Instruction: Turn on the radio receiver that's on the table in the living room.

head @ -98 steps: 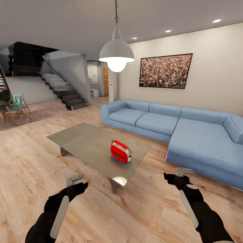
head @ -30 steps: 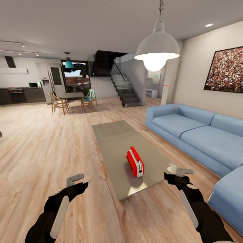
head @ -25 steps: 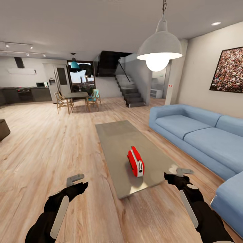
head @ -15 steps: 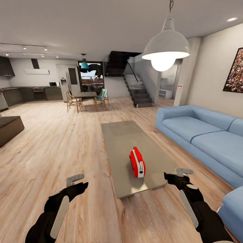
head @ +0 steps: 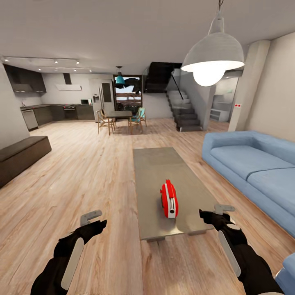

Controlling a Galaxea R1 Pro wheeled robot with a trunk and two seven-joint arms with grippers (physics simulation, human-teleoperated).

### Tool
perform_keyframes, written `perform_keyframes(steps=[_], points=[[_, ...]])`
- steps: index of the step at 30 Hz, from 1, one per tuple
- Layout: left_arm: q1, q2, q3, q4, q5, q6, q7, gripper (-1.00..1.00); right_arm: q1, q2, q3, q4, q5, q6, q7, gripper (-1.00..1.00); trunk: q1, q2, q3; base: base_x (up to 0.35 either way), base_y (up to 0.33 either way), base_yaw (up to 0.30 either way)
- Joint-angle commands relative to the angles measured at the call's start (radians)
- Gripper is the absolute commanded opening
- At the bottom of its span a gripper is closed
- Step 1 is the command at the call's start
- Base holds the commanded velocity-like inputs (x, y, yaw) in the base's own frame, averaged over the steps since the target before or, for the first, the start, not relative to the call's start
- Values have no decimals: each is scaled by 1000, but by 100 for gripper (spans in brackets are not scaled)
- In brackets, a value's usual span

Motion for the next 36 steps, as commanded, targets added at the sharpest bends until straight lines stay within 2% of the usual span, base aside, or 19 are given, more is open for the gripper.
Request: perform_keyframes(steps=[1, 36], points=[[0, 0, 0, 0, 0, 0, 0, 100, 0, 0, 0, 0, 0, 0, 0, 100, 0, 0, 0, 0, -334, 260], [0, 0, 0, 23, 2, -5, -1, 100, 0, 0, -1, 0, 0, 0, 0, 100, 0, 0, 0, 0, -335, 261]])
